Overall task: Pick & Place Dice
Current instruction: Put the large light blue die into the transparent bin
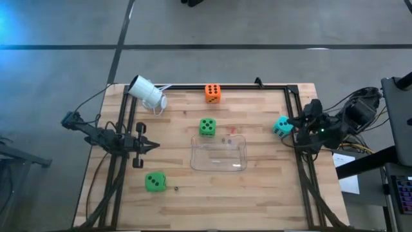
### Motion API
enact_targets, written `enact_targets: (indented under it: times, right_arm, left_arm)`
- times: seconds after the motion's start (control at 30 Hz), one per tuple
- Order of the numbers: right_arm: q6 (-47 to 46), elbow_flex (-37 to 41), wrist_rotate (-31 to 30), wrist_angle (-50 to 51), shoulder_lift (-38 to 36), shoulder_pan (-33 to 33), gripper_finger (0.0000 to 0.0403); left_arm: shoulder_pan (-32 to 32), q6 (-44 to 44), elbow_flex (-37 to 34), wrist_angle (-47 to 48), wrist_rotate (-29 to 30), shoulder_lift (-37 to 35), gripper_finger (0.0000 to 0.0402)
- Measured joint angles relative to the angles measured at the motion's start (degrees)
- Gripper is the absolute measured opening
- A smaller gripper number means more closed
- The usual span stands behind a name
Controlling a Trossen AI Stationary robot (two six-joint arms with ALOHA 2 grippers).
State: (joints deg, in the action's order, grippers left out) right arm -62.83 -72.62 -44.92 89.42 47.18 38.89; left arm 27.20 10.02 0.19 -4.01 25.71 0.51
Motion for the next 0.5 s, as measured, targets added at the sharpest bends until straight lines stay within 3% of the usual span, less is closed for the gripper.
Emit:
enact_targets:
  times: [0.23,0.5]
  right_arm:
    - [-0.7,-0.6,1.8,0.4,3.6,-5.3,0.0008]
    - [-1.8,0.7,6.5,0.6,7.0,-17.3,0.0008]
  left_arm:
    - [0.0,0.0,0.0,0.0,0.0,0.1,0.0010]
    - [0.0,0.0,0.0,0.0,0.0,0.1,0.0010]
